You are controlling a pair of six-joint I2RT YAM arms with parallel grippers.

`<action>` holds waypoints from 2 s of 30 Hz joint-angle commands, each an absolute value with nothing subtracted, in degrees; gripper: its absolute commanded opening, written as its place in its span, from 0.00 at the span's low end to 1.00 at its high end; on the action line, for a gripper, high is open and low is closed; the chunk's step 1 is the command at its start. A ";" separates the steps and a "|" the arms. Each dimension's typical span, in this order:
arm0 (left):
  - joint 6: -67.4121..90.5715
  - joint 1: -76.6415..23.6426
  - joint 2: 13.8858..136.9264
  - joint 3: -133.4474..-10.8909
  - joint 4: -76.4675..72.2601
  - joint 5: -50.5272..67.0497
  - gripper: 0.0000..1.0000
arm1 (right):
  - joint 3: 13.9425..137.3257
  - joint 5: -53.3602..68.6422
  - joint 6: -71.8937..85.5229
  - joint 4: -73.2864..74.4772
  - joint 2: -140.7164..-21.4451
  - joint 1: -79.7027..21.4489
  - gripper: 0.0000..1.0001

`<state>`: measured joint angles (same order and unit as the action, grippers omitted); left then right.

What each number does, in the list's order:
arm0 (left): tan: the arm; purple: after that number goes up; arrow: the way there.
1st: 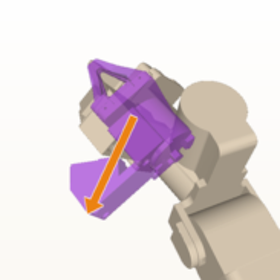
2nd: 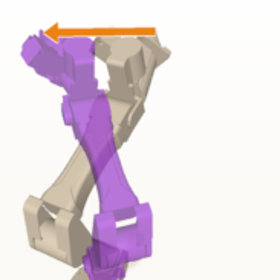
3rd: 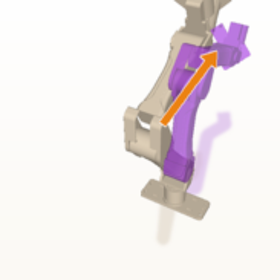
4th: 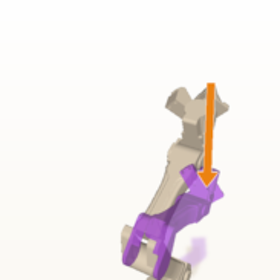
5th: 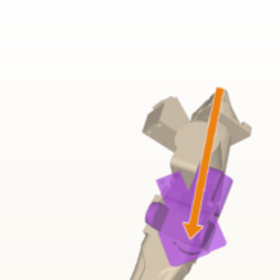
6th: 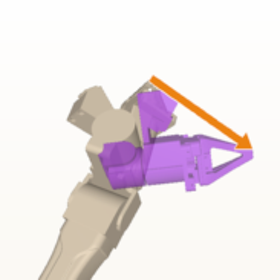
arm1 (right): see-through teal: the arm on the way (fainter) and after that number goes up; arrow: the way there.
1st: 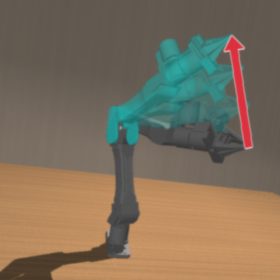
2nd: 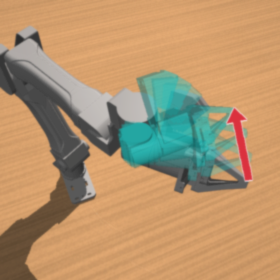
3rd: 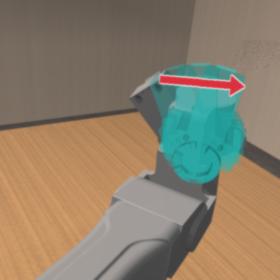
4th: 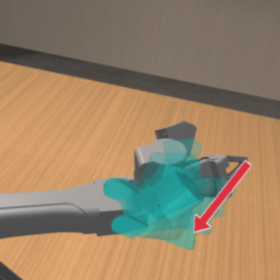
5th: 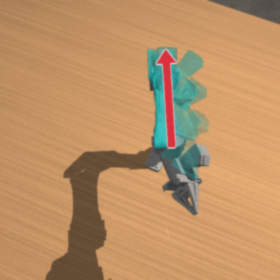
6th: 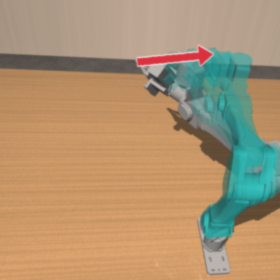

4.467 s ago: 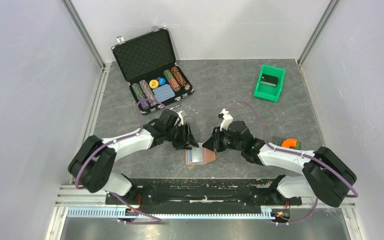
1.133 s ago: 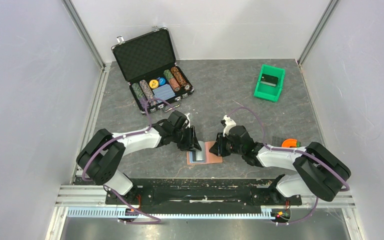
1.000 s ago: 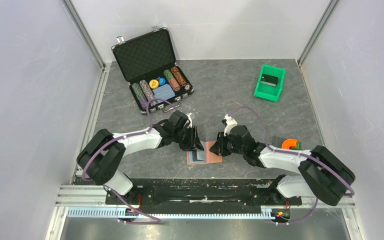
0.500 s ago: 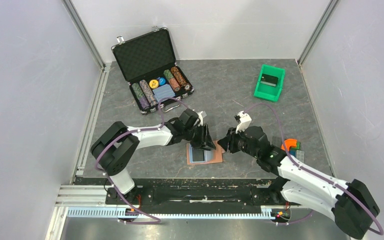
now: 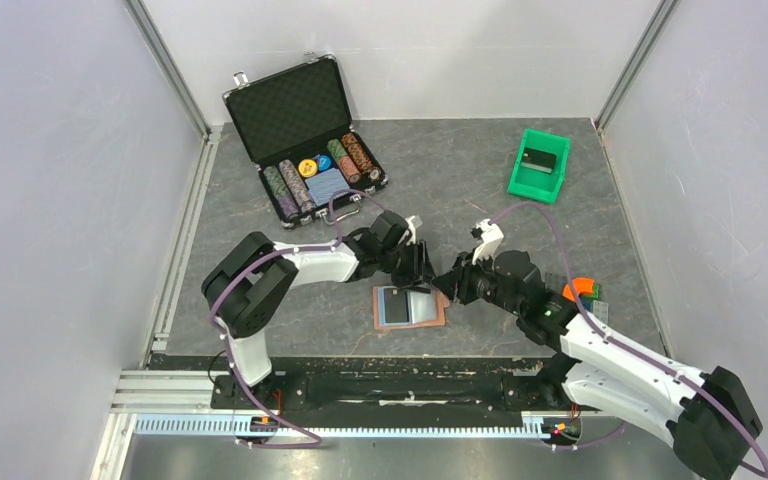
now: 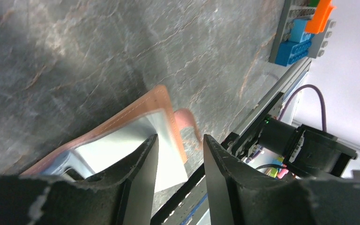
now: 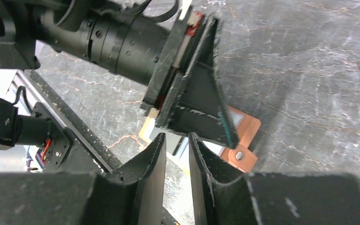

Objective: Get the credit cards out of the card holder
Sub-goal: Remove the credit card from the card holder.

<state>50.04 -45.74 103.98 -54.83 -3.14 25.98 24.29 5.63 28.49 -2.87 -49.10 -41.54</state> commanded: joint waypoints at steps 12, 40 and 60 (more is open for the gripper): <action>47.02 -40.81 99.95 -67.23 13.72 17.32 0.48 | 18.93 3.25 35.27 -19.05 -60.70 -49.75 0.24; 40.91 -35.33 82.25 -45.04 15.26 17.31 0.36 | 27.23 -4.82 33.71 -15.90 -70.44 -53.90 0.22; 42.45 -36.88 87.20 -43.63 13.22 15.96 0.29 | 16.66 -6.51 33.21 -19.31 -74.46 -49.02 0.17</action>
